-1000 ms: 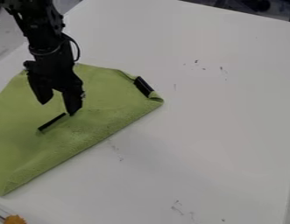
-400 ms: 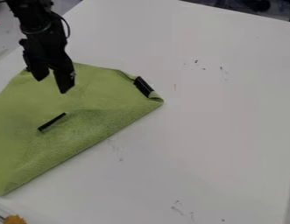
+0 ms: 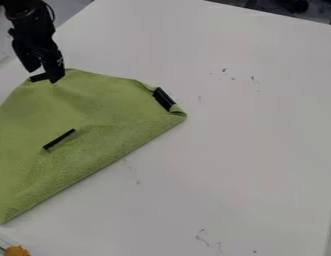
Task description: Fold the cloth from top left to bottom right
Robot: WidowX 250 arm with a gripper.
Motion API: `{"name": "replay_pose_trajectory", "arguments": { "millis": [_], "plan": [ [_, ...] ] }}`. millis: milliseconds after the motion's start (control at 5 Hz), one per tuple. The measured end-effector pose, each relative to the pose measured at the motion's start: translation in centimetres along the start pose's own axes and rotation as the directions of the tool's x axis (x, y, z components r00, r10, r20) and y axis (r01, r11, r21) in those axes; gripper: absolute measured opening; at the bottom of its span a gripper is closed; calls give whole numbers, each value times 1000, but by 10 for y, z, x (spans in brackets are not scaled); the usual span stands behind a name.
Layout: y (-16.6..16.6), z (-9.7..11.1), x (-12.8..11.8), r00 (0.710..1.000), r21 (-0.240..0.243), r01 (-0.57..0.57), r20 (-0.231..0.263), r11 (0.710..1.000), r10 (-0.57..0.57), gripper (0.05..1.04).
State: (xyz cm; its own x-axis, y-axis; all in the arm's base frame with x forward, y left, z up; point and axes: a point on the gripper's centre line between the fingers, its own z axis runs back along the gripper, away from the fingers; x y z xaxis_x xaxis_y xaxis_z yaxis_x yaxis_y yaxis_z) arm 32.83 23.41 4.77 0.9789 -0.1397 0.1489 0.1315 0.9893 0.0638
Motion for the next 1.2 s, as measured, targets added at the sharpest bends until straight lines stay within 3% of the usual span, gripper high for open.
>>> {"name": "replay_pose_trajectory", "arguments": {
  "millis": [200, 1000, 1200],
  "plan": [
    [16, -6, 14, 1000, 7, 18, 8, 1000, -18, 999],
    [32, -25, 15, 1000, 17, -4, -21, 1000, 4, 999],
    [36, -26, 15, 1000, 39, -14, -19, 999, 15, 999]
  ]
}}
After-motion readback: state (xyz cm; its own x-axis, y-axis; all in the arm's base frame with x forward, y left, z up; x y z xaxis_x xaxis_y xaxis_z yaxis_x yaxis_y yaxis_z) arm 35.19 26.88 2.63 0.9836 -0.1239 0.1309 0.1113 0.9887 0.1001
